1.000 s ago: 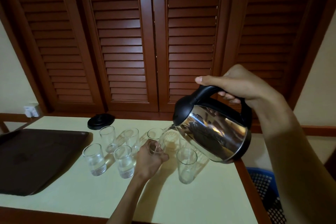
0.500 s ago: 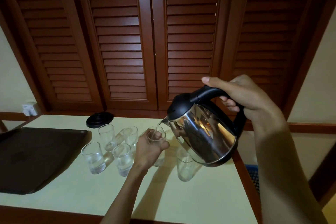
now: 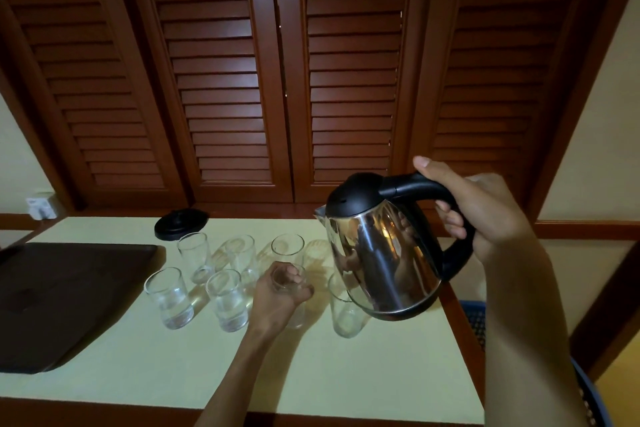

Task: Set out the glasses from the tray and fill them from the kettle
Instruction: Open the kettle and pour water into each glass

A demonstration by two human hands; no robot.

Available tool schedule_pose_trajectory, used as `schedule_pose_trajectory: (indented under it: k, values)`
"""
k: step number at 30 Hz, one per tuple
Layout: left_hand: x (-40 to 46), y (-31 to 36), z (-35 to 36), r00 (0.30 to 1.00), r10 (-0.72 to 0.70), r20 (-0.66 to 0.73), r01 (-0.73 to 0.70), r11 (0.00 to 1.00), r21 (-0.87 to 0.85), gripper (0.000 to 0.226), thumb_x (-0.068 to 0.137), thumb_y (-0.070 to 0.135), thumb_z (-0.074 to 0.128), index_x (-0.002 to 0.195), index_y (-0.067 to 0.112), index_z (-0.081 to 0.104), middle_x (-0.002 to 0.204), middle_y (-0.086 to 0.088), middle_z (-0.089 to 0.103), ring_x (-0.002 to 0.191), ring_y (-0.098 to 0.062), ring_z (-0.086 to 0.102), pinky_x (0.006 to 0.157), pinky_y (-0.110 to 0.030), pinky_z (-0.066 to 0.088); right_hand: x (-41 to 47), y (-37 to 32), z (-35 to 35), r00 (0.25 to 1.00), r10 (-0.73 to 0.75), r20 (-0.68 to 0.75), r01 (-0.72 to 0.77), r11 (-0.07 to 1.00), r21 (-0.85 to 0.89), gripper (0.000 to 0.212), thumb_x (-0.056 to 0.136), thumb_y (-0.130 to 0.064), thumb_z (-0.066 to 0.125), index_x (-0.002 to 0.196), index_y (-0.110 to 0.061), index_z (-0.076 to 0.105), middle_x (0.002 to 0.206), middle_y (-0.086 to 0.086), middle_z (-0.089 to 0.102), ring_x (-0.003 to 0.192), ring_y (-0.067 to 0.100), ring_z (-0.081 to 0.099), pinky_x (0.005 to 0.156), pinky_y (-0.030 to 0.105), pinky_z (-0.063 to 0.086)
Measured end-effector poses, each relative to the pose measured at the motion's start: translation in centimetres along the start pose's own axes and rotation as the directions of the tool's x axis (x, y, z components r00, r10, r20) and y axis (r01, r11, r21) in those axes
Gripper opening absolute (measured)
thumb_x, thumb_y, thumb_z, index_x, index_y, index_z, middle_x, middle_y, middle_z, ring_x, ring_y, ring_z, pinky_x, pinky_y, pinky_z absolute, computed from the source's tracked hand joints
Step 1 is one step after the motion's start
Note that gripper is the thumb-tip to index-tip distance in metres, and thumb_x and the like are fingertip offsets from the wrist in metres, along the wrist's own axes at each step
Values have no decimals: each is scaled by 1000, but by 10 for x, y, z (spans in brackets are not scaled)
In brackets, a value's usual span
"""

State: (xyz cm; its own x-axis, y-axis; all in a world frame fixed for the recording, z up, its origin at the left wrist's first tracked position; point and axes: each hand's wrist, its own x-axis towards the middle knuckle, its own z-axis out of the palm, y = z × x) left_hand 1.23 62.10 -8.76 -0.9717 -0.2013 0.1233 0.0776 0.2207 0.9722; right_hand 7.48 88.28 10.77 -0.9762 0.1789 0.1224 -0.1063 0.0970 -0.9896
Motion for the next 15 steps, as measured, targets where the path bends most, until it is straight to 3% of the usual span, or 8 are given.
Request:
schedule_pose_trajectory:
  k: [6,9,12,15]
  values:
    - [0,-5,1,997,63,39,-64,998,21,30,69,-26,74,91,-16,57,80,-15,61,64,0,61,63,-10,51,-3,4,-8,997,-7,-72,5,1000,-29,58,75,-57,77,48,-13,52,40,0,43,34,15,37,38,23,36]
    - [3,-8,1,996,84,21,-85,995,56,37,64,-15,85,91,-7,60,81,-9,67,72,-5,64,71,-11,52,-4,5,-12,996,-32,-77,29,999,-43,59,78,-55,74,48,-11,50,37,-1,43,30,13,38,35,20,36]
    - [4,-6,0,995,101,11,-101,991,85,51,61,-9,90,100,4,59,76,-3,67,72,-4,65,76,-22,54,-5,7,-13,996,-52,-75,49,998,-51,59,78,-56,72,48,-10,50,37,-1,44,30,12,39,36,20,37]
    - [2,-4,0,993,121,5,-121,985,125,58,59,-4,92,103,11,58,76,-4,68,80,-14,69,83,-34,55,-8,11,-15,994,-78,-74,76,996,-36,58,84,-52,71,46,-13,50,37,-1,42,30,12,38,36,19,37]
